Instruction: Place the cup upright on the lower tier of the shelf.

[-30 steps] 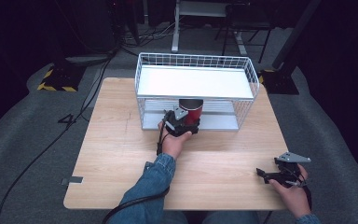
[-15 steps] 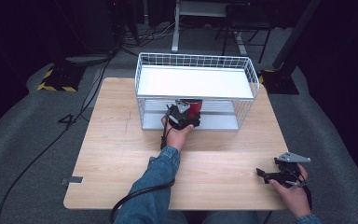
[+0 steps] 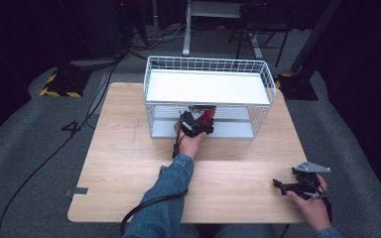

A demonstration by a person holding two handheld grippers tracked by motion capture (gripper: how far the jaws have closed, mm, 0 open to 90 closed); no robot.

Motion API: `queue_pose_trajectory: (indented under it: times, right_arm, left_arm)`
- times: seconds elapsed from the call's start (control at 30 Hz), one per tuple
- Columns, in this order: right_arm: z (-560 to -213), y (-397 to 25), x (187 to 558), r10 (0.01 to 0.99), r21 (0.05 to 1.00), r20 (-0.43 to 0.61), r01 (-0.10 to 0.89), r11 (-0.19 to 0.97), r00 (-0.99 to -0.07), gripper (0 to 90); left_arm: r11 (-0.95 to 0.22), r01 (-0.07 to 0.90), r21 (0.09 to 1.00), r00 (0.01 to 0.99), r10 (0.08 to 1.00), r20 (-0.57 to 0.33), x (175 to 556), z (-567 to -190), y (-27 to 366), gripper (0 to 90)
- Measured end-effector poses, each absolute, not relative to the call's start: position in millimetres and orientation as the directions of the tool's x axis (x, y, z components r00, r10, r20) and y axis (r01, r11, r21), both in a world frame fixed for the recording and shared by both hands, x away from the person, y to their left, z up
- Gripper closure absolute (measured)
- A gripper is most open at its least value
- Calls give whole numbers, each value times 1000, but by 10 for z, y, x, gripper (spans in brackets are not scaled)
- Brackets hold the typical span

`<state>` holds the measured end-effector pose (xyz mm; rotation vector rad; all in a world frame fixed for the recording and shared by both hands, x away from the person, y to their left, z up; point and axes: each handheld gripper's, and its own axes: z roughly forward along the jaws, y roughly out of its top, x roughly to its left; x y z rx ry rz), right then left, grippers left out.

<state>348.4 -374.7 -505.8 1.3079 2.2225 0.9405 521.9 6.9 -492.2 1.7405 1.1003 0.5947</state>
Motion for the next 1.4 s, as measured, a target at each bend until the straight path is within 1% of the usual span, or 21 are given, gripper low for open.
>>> queue_pose_trajectory:
  times: [0.1,0.17,0.33,0.37,0.4,0.43,0.47,0.5,0.53,0.6,0.9,1.1,1.27,1.4]
  right_arm:
    - [-5058,-3746,3484,874,717,1,609,338,-486,27]
    - [-5058,-3747,3484,874,717,1,609,338,-486,27]
    - [-5058,-3746,3483,873,717,0,608,340,-488,27]
    - [-5058,-3746,3483,873,717,0,608,340,-488,27]
    - [-5058,-3746,3483,873,717,0,608,340,-489,27]
    - [-5058,-3746,3483,873,717,1,608,340,-488,27]
    - [-5058,-3746,3483,873,717,0,608,340,-488,27]
    - [-5058,-3746,3483,873,717,0,608,340,-488,27]
    - [-5058,-3746,3483,873,717,0,608,340,-488,27]
    - [-5058,-3746,3484,873,717,0,608,340,-488,27]
    - [-5059,-3745,3484,873,717,0,608,340,-488,25]
    - [-5059,-3745,3484,873,717,0,609,340,-488,25]
    - [-5058,-3745,3484,873,717,0,609,340,-488,25]
    - [-5058,-3745,3484,873,716,0,609,341,-489,24]
  left_arm:
    - [-134,409,903,471,878,-83,5203,-4921,77,154]
    - [-151,399,904,474,878,-63,5186,-4916,82,152]
    - [-139,400,906,495,865,-86,5151,-4898,143,152]
    - [-138,401,905,471,879,-75,5125,-4887,157,153]
    - [-204,349,915,426,904,39,5137,-4861,231,153]
    - [-206,356,911,471,882,16,5117,-4852,246,154]
    - [-127,407,905,499,860,-104,5077,-4866,208,154]
    - [-140,399,906,492,867,-83,5063,-4846,240,154]
    - [-120,410,904,498,860,-112,5043,-4839,248,153]
    - [-102,417,903,501,855,-135,5015,-4818,273,154]
    - [-119,432,894,513,848,-134,4821,-4702,460,154]
    - [-142,419,897,533,838,-116,4679,-4620,584,154]
    - [-136,408,903,542,832,-120,4532,-4542,677,154]
    - [-143,382,913,554,826,-102,4392,-4442,774,153]
